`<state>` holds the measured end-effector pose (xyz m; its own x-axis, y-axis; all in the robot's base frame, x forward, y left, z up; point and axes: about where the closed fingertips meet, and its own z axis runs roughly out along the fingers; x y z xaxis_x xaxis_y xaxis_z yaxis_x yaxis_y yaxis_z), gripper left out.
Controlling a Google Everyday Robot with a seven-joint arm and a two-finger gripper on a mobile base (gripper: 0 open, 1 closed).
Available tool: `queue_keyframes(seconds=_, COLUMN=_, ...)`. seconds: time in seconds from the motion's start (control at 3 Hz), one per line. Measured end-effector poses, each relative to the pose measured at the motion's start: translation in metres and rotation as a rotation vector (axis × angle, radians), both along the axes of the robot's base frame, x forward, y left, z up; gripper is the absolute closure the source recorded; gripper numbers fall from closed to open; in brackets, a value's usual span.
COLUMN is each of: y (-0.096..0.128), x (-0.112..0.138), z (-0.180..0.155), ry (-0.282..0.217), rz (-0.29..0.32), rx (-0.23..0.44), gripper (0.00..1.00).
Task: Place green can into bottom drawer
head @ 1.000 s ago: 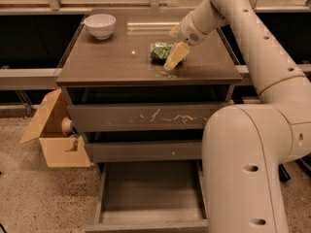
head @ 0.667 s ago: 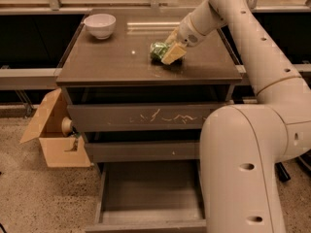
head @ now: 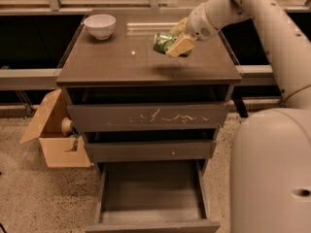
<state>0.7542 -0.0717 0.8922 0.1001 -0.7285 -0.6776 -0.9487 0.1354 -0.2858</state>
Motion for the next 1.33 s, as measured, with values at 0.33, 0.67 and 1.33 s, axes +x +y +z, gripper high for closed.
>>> queue_keyframes(seconds=0.33, y=-0.008, x=-0.056, z=0.05, ry=-0.051, rz=0.024, rx=0.091, gripper=1.0)
queue_keyframes(seconds=0.67, y=0.01, x=-0.128, z=0.039, ry=0.051, rz=0.082, rx=0.162, gripper=1.0)
queue_keyframes(seconds=1.33, y=0.02, x=-0.142, z=-0.009, ry=0.135, rz=0.125, rx=0.14, gripper=1.0)
